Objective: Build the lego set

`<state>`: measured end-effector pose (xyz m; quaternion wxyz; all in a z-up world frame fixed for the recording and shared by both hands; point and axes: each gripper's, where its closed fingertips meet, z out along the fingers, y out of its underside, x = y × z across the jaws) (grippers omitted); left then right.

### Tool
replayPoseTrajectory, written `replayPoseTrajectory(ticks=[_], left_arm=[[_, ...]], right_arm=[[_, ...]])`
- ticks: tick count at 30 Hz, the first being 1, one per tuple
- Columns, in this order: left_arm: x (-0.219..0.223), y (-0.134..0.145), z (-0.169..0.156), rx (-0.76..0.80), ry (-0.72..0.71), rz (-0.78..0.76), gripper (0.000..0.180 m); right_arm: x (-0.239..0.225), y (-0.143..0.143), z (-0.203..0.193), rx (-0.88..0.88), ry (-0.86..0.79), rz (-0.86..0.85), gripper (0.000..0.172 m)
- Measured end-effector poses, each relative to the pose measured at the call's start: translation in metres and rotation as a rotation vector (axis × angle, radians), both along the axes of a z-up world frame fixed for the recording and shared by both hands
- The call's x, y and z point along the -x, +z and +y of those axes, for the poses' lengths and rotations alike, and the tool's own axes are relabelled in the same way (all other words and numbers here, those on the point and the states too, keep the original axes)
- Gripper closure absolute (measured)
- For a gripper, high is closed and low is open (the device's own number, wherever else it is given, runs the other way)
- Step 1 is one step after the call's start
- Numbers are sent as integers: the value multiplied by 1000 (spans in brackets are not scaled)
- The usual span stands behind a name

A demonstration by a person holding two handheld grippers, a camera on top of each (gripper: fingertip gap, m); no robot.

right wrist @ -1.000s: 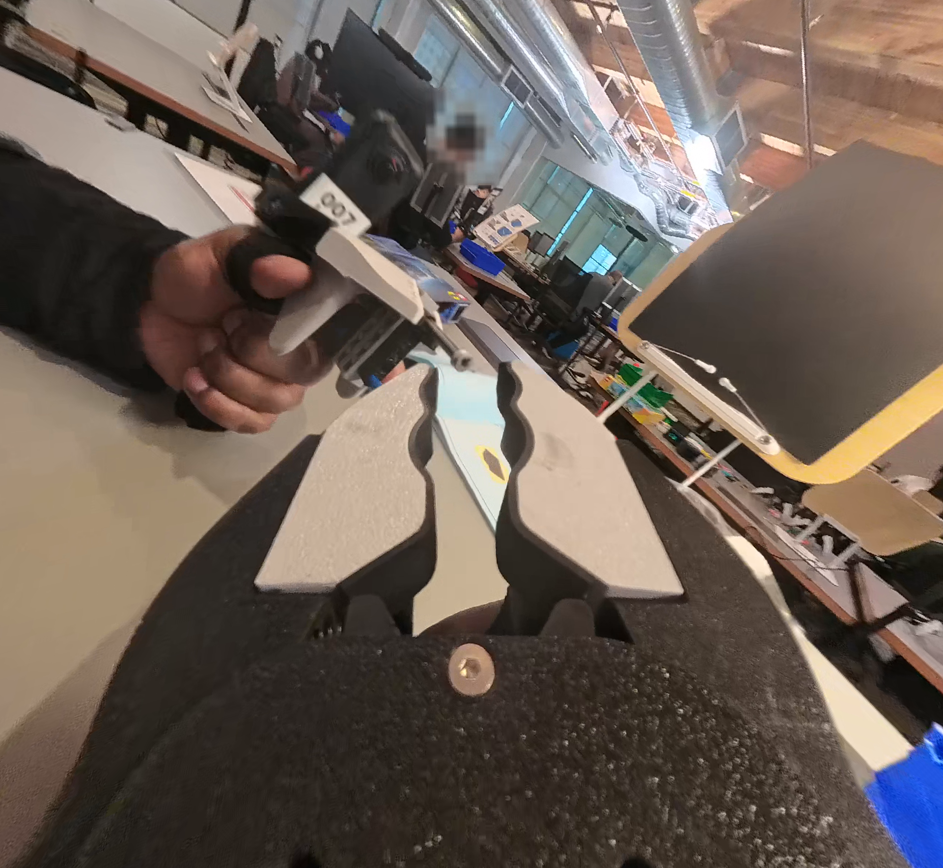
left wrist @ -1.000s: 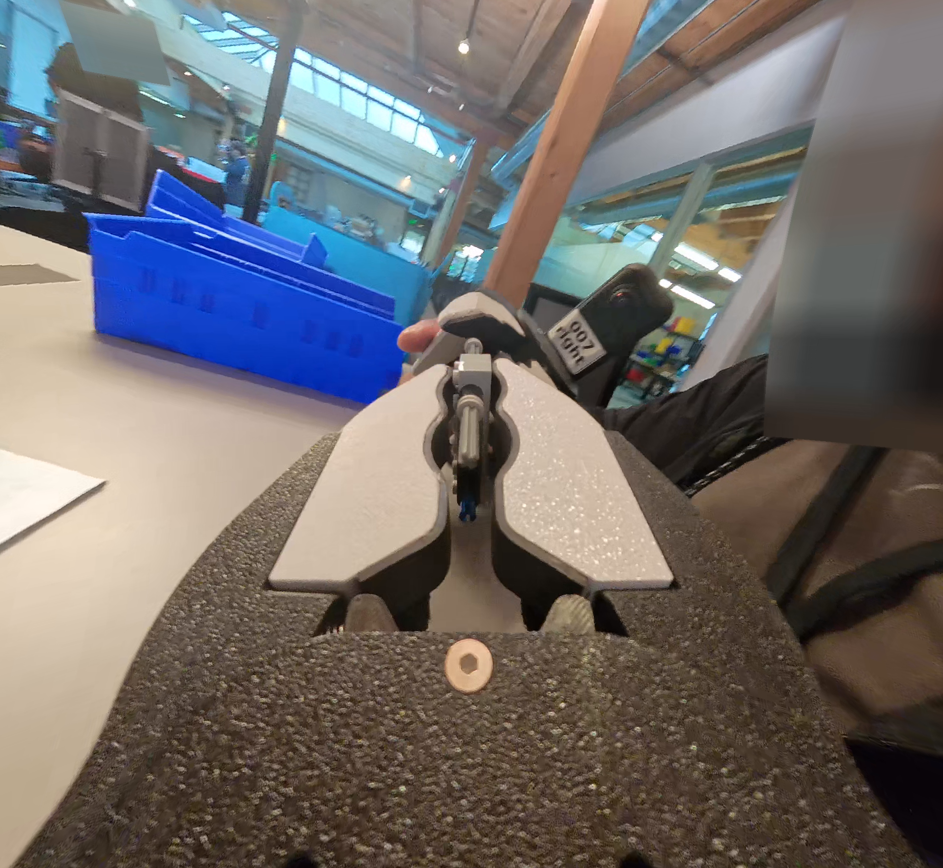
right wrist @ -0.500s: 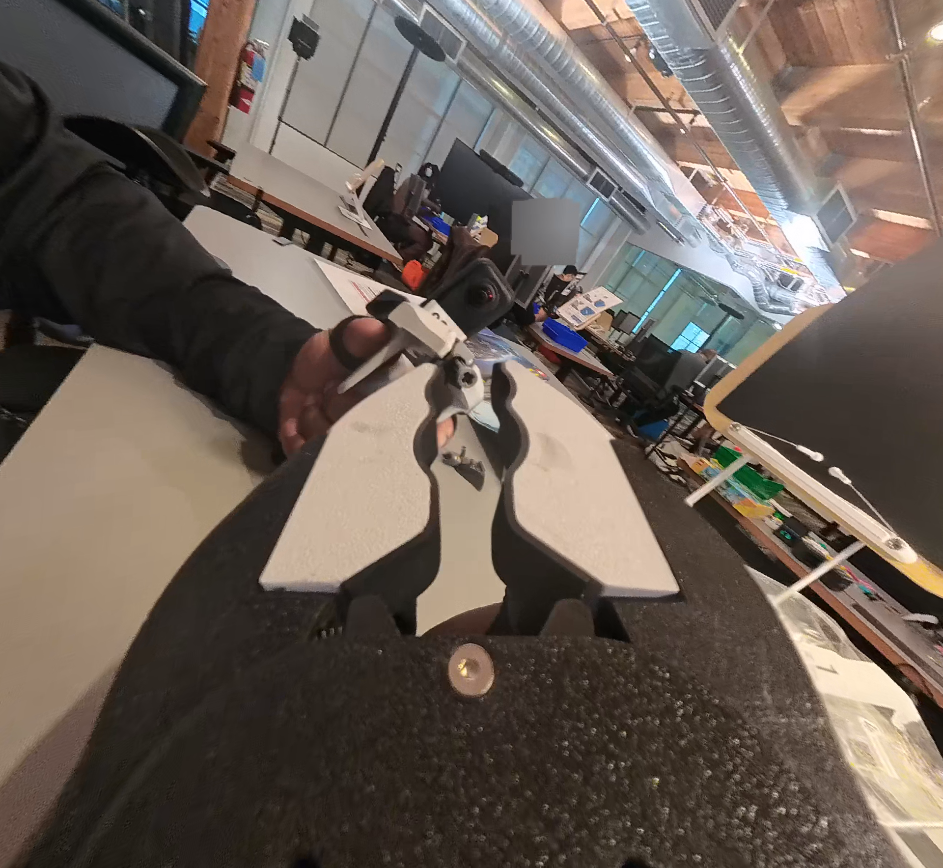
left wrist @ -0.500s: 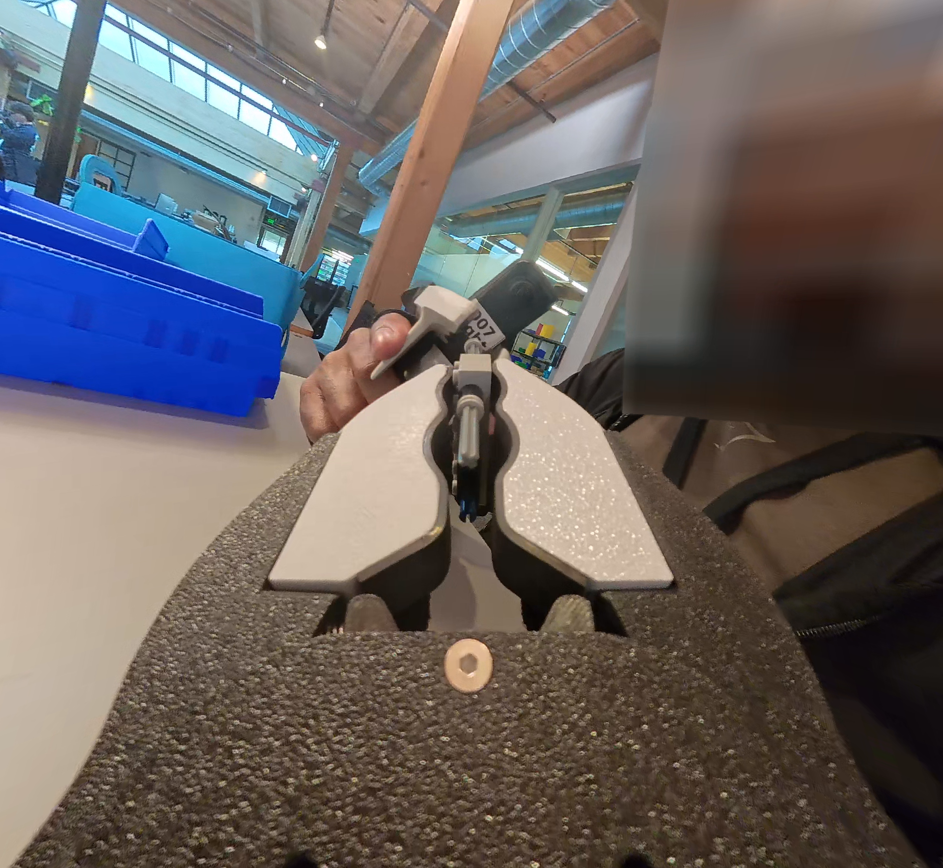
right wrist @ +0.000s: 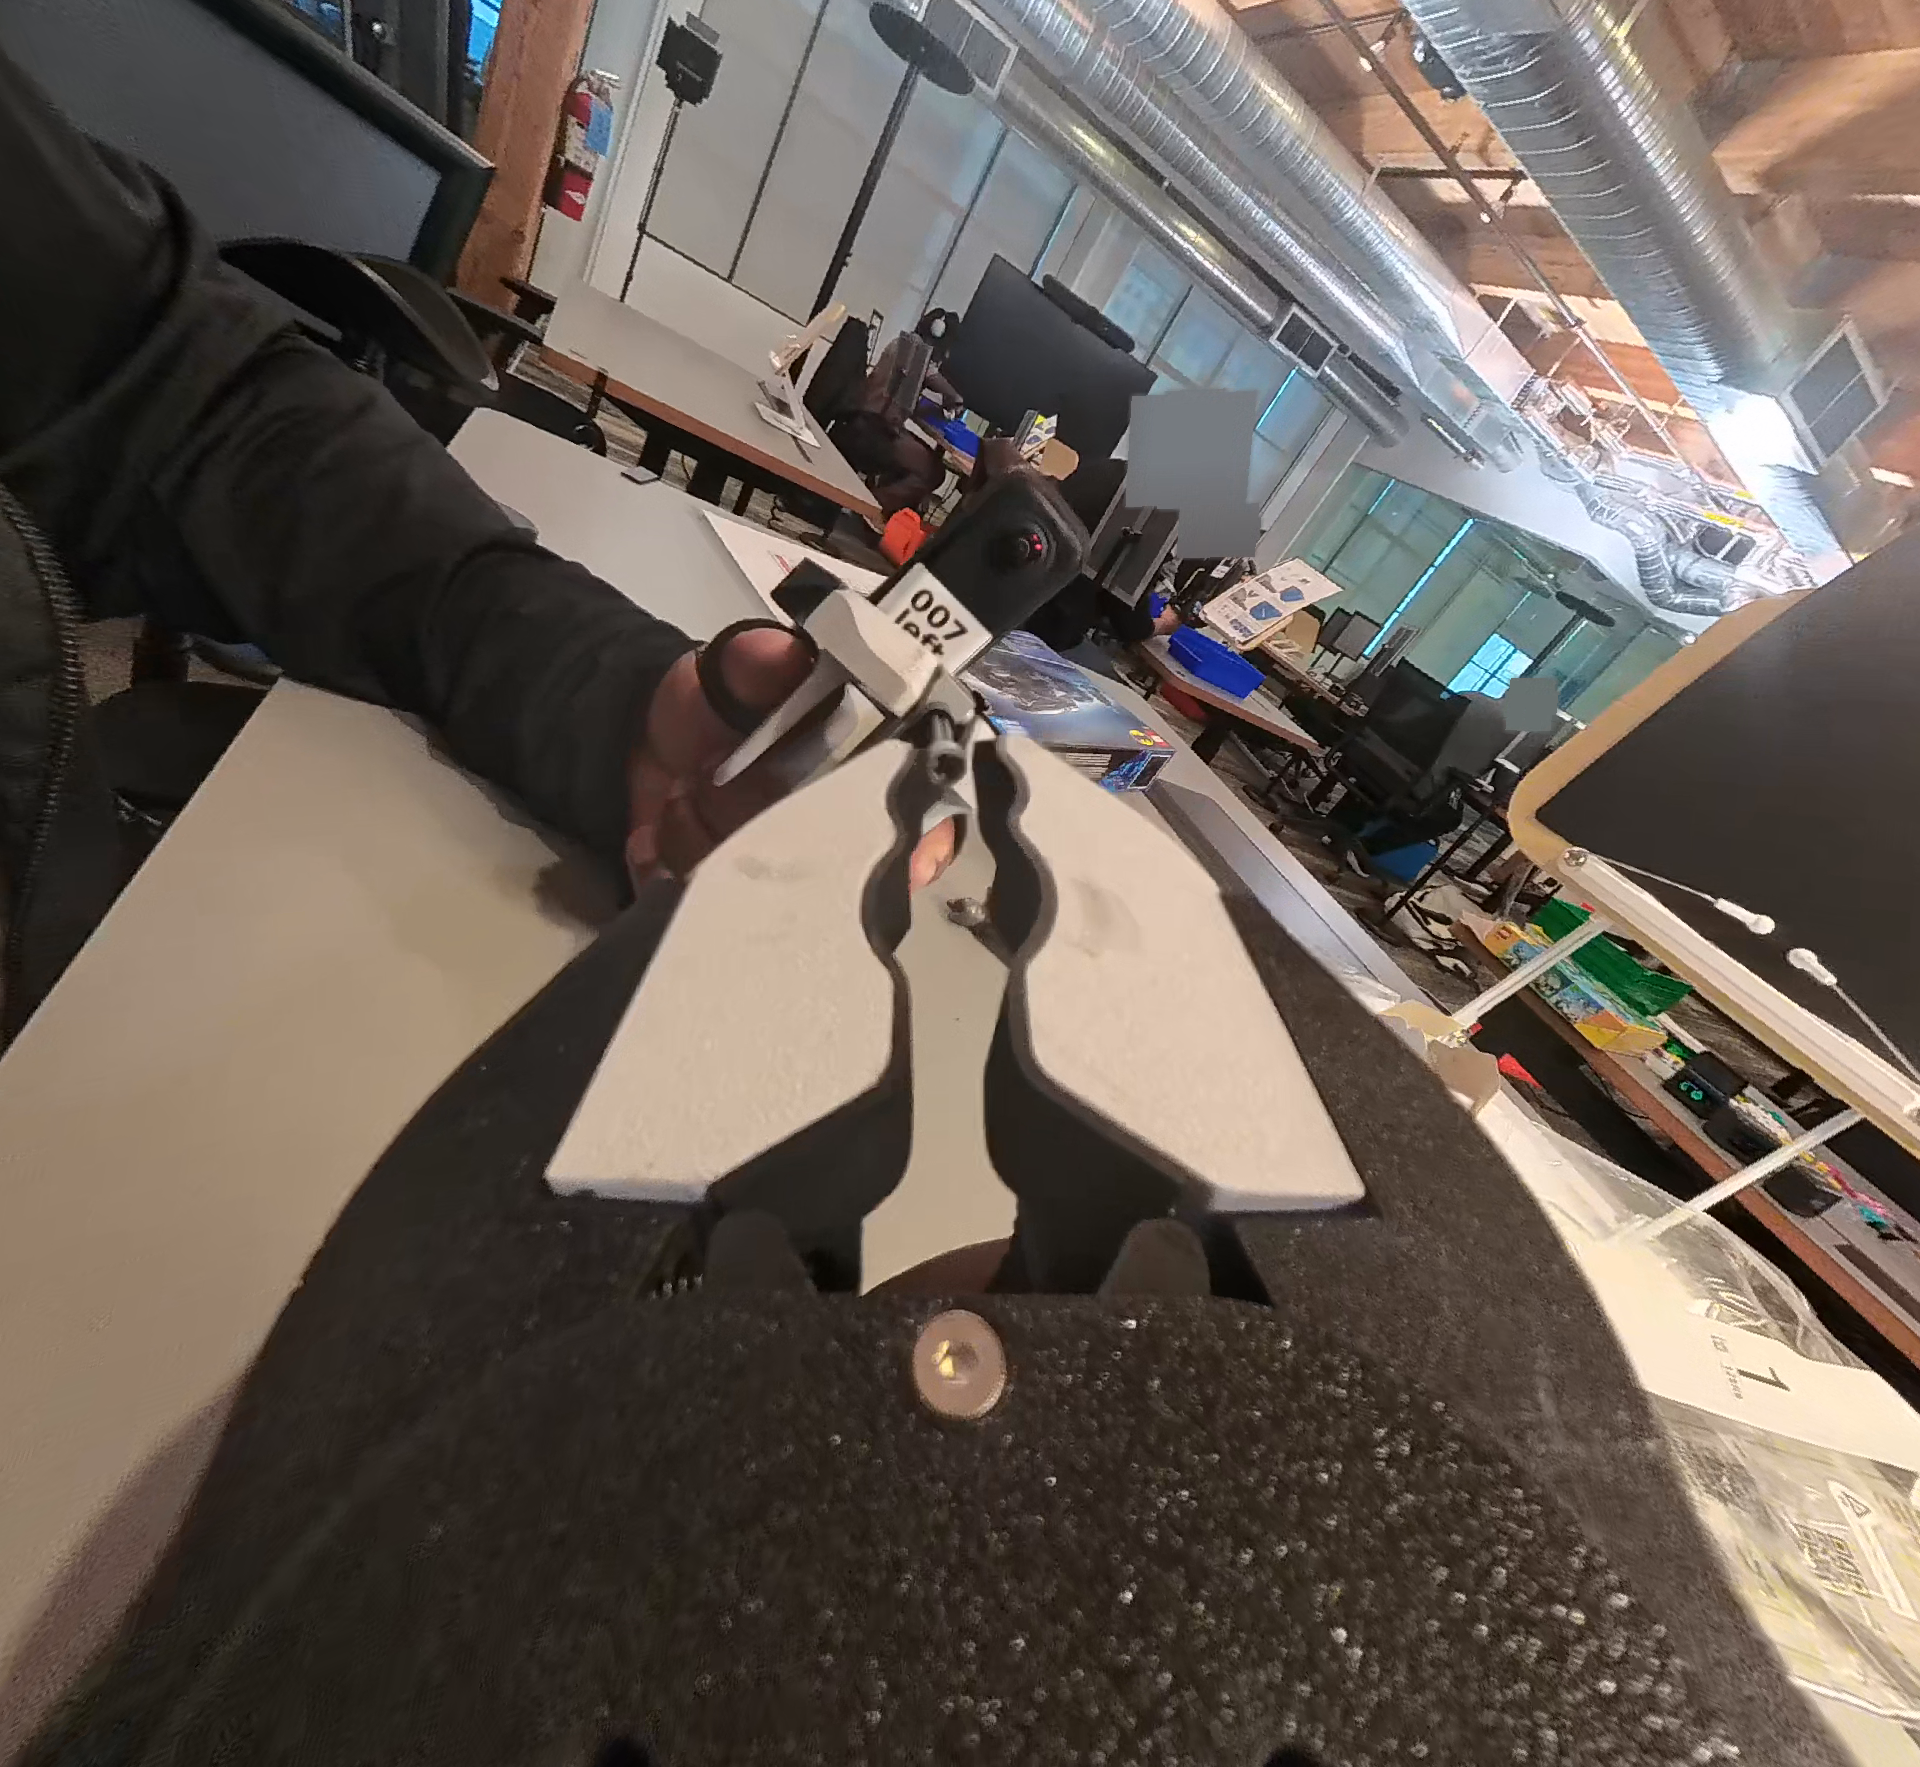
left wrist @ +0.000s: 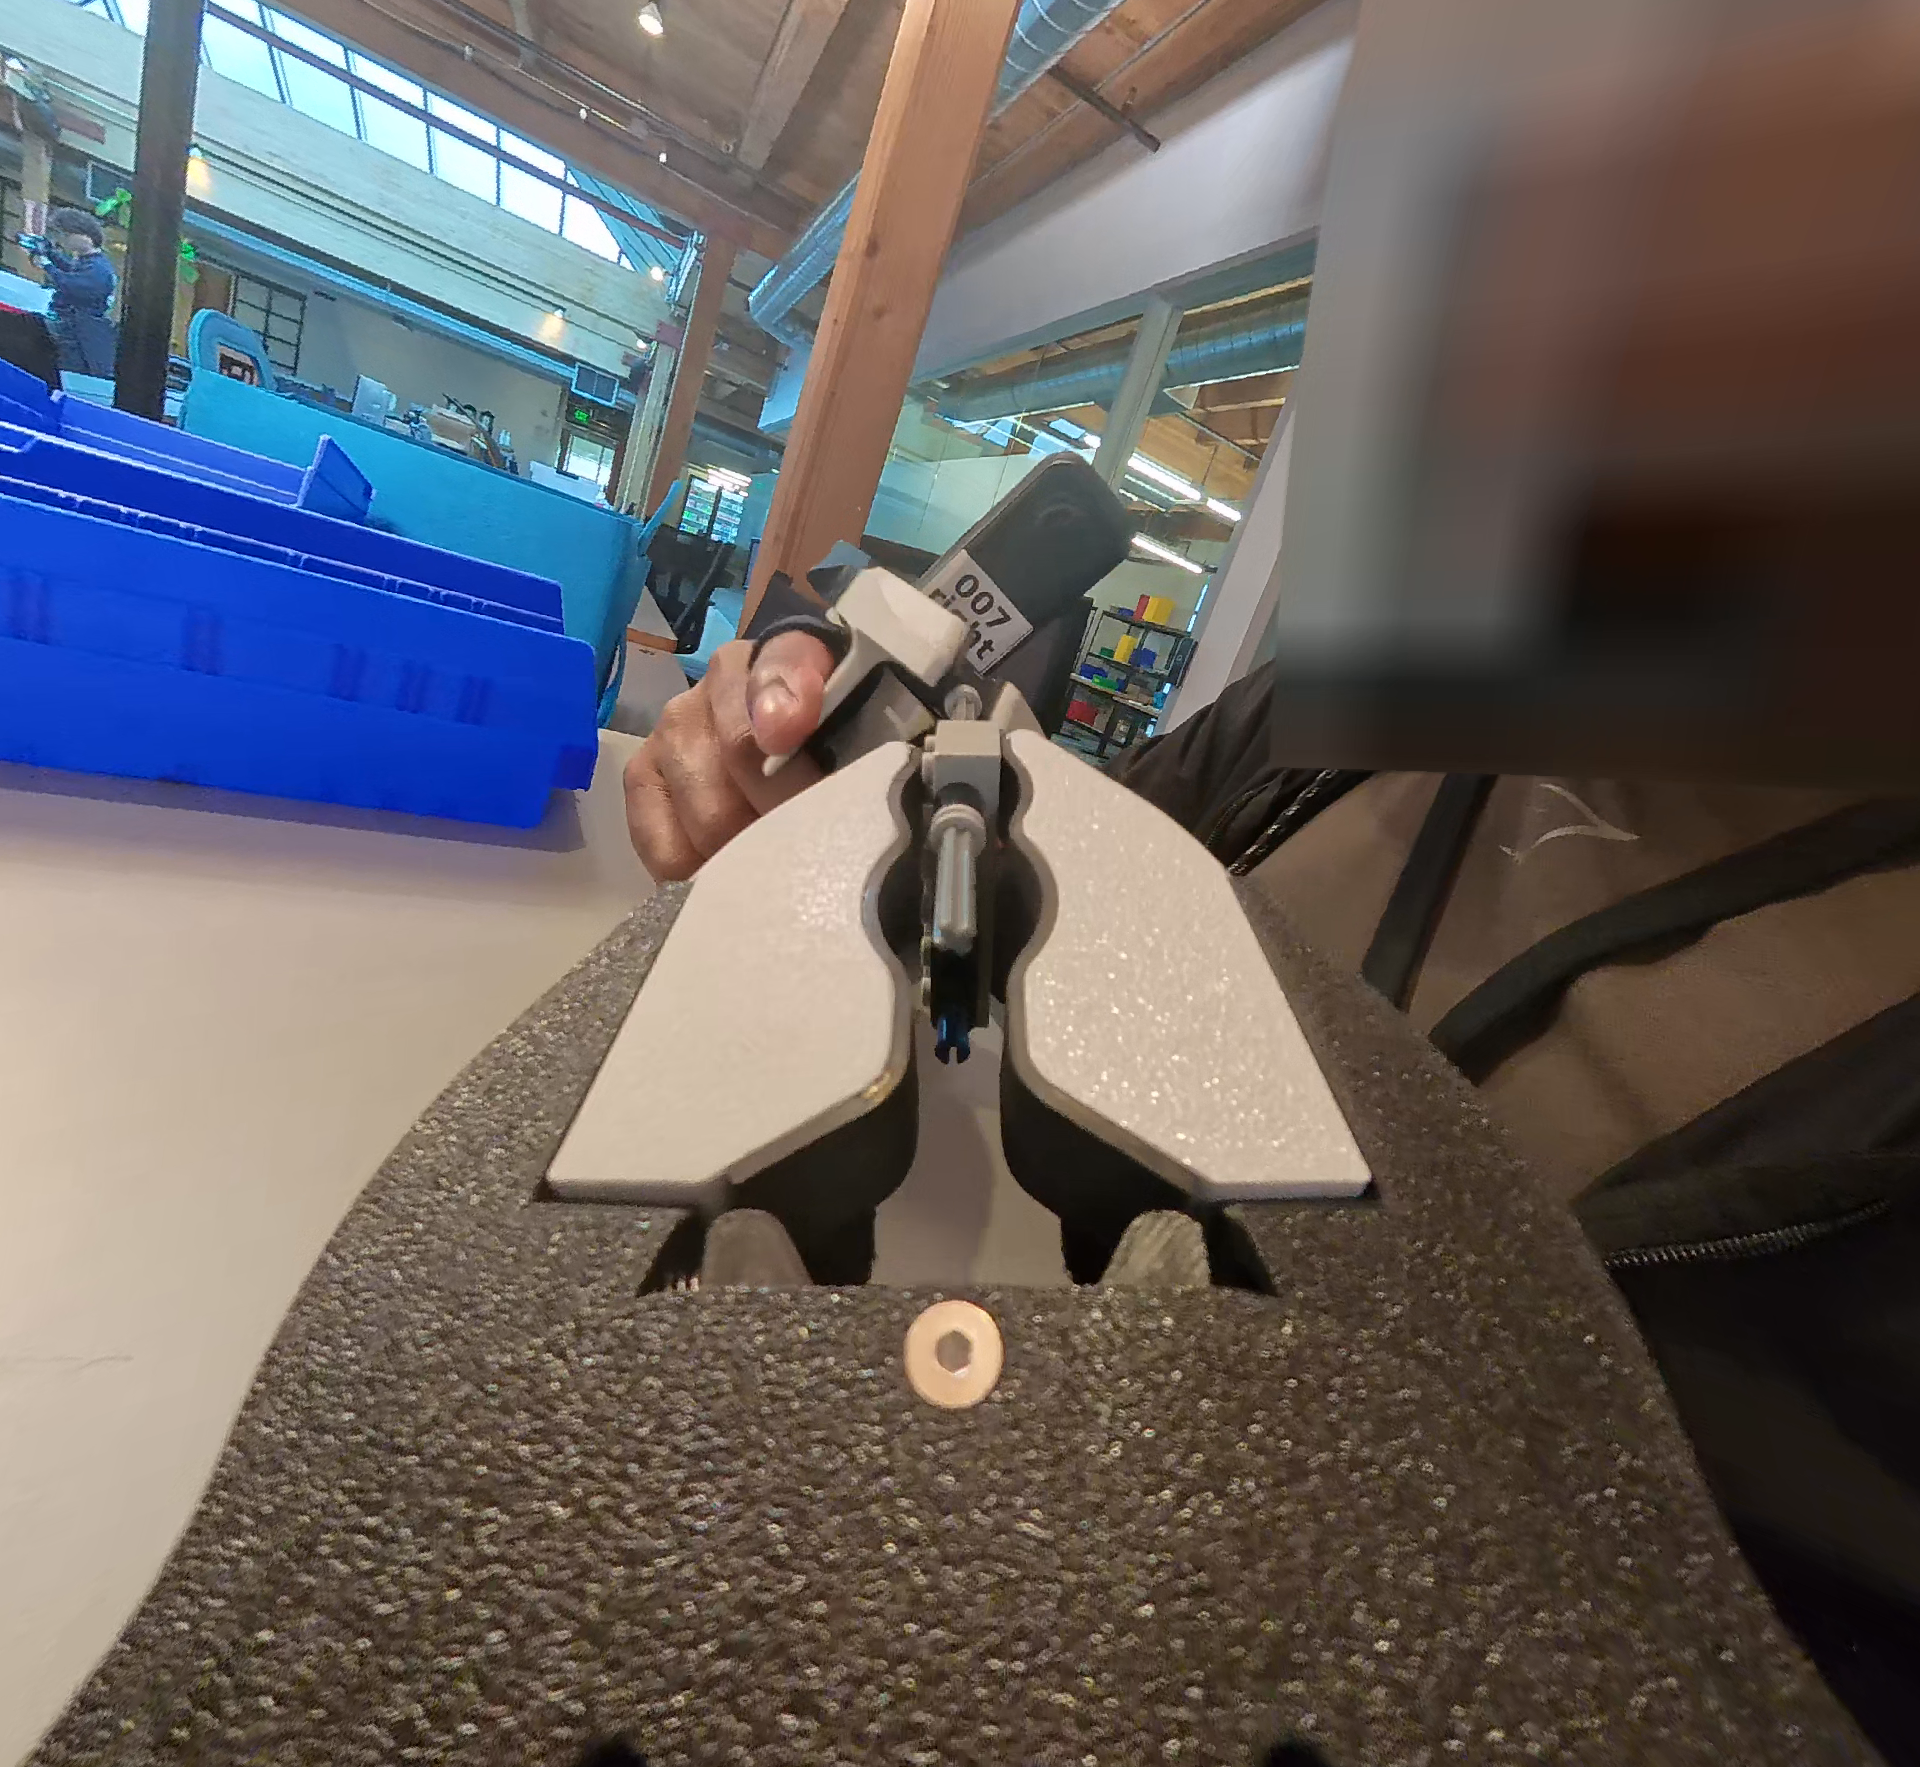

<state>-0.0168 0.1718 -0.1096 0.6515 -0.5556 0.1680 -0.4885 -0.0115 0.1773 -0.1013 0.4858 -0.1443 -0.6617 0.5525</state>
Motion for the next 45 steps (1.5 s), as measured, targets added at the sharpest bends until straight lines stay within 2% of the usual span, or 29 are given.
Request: replayPoseTrajectory(ticks=[4,9,16,24,31,35,41,45], left_arm=[[3,-1,3,2,40,23,169],[9,-5,12,22,169,119,169],[12,-6,21,18,279,149,169],[5,-16,17,79,198,265,169],[-5,-16,8,76,97,262,169],[-2,-12,9,65,117,235,169],[3,-9,16,41,218,222,169],[3,-12,17,44,235,274,169]], right_arm=[[3,-2,2,-34,-35,8,164],[12,-6,14,-85,-143,18,164],[17,-3,24,-50,-210,16,165],[8,-17,18,-123,-80,-88,165],[-5,-20,6,-113,50,-108,165],[-2,-16,8,-105,11,-65,165],[8,-6,18,-93,-131,7,164],[8,-10,19,-107,-116,-21,165]])
